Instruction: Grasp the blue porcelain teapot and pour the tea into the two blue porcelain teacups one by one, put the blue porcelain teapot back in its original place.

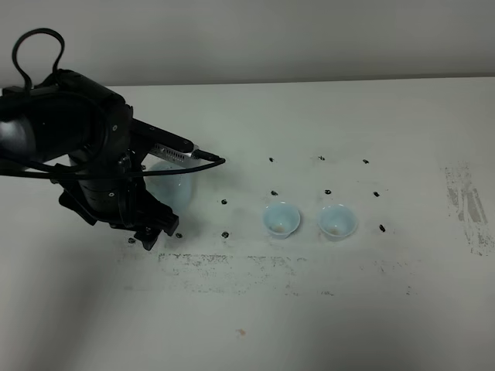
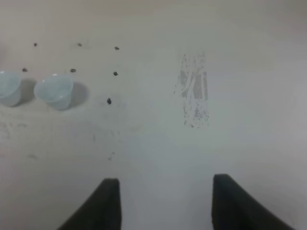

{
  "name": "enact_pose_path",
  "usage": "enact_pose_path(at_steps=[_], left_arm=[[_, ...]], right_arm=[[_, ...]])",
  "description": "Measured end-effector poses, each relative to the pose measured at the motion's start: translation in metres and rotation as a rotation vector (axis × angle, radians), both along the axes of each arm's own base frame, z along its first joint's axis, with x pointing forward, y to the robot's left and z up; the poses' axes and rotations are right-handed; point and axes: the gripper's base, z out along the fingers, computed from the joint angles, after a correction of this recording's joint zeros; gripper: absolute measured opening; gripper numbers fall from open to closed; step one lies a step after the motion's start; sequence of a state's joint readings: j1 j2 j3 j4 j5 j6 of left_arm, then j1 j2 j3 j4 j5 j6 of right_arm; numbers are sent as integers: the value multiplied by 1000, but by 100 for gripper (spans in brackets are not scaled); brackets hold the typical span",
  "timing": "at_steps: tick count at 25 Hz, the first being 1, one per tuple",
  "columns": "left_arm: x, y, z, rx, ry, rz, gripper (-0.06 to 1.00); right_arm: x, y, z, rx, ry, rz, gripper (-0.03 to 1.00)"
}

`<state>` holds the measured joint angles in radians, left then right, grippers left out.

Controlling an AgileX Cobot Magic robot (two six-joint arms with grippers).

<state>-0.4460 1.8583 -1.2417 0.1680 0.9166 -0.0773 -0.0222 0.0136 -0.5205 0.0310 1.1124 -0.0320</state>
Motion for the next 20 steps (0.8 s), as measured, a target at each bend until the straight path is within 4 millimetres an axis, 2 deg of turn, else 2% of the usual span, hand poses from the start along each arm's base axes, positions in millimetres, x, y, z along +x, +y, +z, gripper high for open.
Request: enact_pose_path(at_steps=[11,16,20], left_arm=[[15,-7,-35,-9,-27,-36,75],[17,-8,-42,-11,-26,-39,74],[18,-7,-42,-17,-34,-37,68]], right_arm=[[0,0,0,0,0,0,42],[0,0,0,0,0,0,42],[0,0,0,0,0,0,42]])
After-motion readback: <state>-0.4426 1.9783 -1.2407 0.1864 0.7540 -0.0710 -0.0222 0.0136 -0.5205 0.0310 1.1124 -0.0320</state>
